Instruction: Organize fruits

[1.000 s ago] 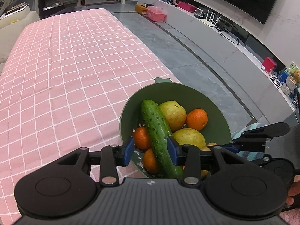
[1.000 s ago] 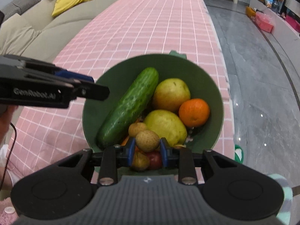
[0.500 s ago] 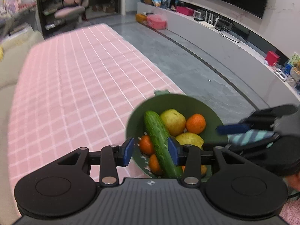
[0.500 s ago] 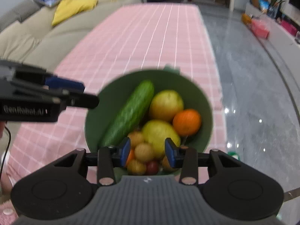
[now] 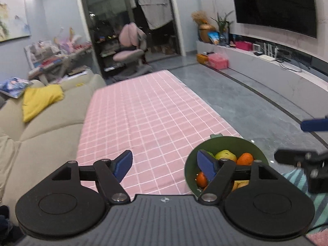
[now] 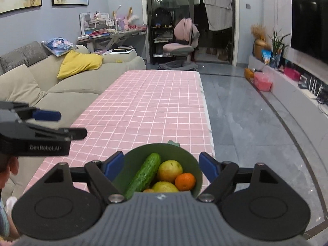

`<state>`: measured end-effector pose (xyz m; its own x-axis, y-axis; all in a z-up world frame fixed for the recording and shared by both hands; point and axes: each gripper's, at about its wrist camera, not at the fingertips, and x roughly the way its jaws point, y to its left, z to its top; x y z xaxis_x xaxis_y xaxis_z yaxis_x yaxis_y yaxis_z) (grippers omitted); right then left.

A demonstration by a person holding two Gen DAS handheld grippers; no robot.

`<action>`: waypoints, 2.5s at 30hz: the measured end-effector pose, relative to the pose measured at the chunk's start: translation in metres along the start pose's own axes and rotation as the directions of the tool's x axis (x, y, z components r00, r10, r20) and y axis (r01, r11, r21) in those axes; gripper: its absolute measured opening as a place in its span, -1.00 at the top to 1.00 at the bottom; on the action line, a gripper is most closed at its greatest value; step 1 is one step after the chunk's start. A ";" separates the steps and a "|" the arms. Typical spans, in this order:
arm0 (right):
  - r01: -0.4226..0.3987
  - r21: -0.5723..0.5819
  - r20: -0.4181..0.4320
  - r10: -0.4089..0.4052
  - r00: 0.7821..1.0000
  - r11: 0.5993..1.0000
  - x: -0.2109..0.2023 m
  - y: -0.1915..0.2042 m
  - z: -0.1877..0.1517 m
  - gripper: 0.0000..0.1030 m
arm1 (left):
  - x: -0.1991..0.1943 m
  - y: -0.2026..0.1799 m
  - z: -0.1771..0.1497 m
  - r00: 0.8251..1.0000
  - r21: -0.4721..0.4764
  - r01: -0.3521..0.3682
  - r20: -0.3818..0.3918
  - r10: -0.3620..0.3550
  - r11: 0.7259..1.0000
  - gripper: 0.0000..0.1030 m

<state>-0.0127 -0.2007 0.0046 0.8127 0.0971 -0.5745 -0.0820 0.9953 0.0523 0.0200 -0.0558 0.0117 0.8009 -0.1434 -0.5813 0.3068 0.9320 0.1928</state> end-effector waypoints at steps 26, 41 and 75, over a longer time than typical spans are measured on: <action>-0.032 -0.105 -0.162 0.015 0.987 0.994 0.020 0.038 -0.053 -0.62 | -0.004 0.005 -0.072 0.981 -0.156 -0.062 -0.193 0.031 0.986 -0.76; -0.035 -0.087 -0.186 0.019 0.982 0.996 0.026 0.035 -0.056 -0.62 | -0.005 0.007 -0.072 0.978 -0.167 -0.060 -0.208 0.024 0.984 -0.75; -0.036 -0.092 -0.204 0.017 0.979 0.995 0.029 0.034 -0.058 -0.62 | -0.006 0.008 -0.070 0.976 -0.171 -0.064 -0.215 0.026 0.983 -0.76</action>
<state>-0.0254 -0.1638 -0.0571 0.6763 0.1111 -0.7282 -0.1643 0.9864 -0.0021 -0.0181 -0.0239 -0.0389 0.6796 -0.0440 -0.7323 0.1626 0.9824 0.0918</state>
